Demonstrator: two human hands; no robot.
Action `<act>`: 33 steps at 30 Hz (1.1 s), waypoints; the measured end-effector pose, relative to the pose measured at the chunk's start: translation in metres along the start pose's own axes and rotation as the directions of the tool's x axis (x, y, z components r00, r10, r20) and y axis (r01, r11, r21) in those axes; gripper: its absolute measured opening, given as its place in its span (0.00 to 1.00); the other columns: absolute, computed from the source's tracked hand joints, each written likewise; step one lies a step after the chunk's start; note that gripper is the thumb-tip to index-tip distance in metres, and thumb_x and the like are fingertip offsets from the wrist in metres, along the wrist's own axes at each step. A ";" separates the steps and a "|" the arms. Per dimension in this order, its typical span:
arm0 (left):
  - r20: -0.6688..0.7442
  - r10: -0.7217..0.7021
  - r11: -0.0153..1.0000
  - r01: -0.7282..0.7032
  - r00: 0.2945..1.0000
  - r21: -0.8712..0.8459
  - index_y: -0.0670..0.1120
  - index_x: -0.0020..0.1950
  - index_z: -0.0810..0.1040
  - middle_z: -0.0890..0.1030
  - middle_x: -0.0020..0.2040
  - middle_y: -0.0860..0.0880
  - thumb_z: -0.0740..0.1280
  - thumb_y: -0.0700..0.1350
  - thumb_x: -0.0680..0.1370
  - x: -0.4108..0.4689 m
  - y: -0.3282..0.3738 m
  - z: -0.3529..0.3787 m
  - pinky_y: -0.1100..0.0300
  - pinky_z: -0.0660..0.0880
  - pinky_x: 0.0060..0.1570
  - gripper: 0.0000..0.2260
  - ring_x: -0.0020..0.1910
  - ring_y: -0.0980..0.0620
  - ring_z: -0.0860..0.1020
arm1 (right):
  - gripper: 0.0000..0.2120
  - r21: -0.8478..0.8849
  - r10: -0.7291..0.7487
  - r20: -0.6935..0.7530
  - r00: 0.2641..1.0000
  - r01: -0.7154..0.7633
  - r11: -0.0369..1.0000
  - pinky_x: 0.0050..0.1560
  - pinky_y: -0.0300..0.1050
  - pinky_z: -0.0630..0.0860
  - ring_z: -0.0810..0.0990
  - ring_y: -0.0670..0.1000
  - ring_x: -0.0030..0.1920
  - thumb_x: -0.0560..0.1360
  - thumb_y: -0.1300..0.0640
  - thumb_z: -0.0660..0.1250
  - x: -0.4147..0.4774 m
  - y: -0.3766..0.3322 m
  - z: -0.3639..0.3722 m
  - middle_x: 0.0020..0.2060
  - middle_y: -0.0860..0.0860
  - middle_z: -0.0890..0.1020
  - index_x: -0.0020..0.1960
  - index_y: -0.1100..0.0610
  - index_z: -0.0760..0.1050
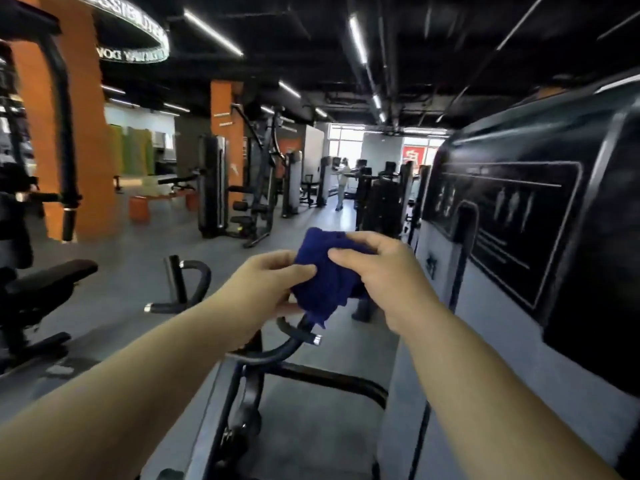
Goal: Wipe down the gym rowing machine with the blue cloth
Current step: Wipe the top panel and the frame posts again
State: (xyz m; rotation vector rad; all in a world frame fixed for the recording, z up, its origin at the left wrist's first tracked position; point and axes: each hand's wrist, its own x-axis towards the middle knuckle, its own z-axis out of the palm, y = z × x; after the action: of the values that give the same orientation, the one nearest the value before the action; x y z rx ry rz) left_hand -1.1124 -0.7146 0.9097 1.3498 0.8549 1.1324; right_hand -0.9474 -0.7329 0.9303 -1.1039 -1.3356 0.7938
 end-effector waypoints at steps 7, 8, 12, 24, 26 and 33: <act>0.081 0.215 0.911 -0.169 0.973 -0.376 0.39 0.59 0.75 0.81 0.53 0.39 0.68 0.35 0.72 0.117 0.029 0.040 0.53 0.79 0.55 0.16 0.52 0.44 0.80 | 0.04 -0.199 -0.156 -0.232 0.960 0.111 0.974 0.43 0.47 0.81 0.83 0.49 0.43 0.77 0.57 0.69 0.068 -0.011 -0.032 0.40 0.47 0.84 0.46 0.48 0.78; 0.122 0.228 0.901 -0.161 0.966 -0.404 0.39 0.61 0.75 0.81 0.55 0.39 0.69 0.35 0.70 0.129 0.036 0.043 0.52 0.79 0.55 0.20 0.52 0.44 0.80 | 0.04 -0.219 -0.169 -0.254 0.952 0.114 0.969 0.43 0.48 0.81 0.84 0.49 0.42 0.76 0.57 0.69 0.074 -0.013 -0.034 0.40 0.47 0.84 0.47 0.48 0.78; 0.352 0.250 0.886 -0.067 0.902 -0.458 0.43 0.66 0.75 0.82 0.55 0.42 0.69 0.35 0.69 0.175 0.061 0.064 0.51 0.82 0.48 0.24 0.50 0.46 0.82 | 0.06 -0.358 -0.249 -0.321 0.914 0.126 0.925 0.42 0.49 0.83 0.84 0.49 0.42 0.75 0.58 0.70 0.096 -0.032 -0.053 0.41 0.47 0.83 0.48 0.47 0.78; 0.622 0.535 0.787 -0.069 0.572 -0.613 0.48 0.49 0.80 0.85 0.46 0.47 0.67 0.37 0.70 0.308 0.099 0.171 0.60 0.81 0.40 0.10 0.43 0.52 0.83 | 0.17 -0.729 -0.553 -0.502 0.665 0.019 0.684 0.42 0.34 0.78 0.79 0.41 0.46 0.75 0.56 0.70 0.156 -0.049 -0.105 0.53 0.43 0.79 0.60 0.41 0.73; 0.695 0.538 0.783 0.022 0.477 -0.621 0.50 0.48 0.84 0.85 0.48 0.48 0.69 0.39 0.69 0.332 0.102 0.180 0.59 0.81 0.39 0.11 0.44 0.51 0.83 | 0.19 -0.740 -0.584 -0.520 0.624 0.013 0.672 0.39 0.30 0.75 0.79 0.40 0.45 0.75 0.58 0.70 0.174 -0.048 -0.104 0.52 0.42 0.79 0.60 0.41 0.73; 0.738 0.598 0.734 0.156 0.312 -0.661 0.43 0.50 0.81 0.85 0.48 0.46 0.58 0.34 0.64 0.379 0.113 0.205 0.58 0.82 0.41 0.18 0.46 0.48 0.84 | 0.20 -0.798 -0.650 -0.555 0.518 -0.112 0.592 0.42 0.27 0.74 0.77 0.38 0.48 0.73 0.64 0.68 0.221 -0.054 -0.108 0.56 0.42 0.77 0.55 0.40 0.74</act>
State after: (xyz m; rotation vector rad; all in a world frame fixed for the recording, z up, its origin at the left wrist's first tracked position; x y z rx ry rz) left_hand -0.8252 -0.4269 1.0930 1.2374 -0.6457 0.5144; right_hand -0.8233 -0.5619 1.0667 -1.5441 -0.9305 -0.6946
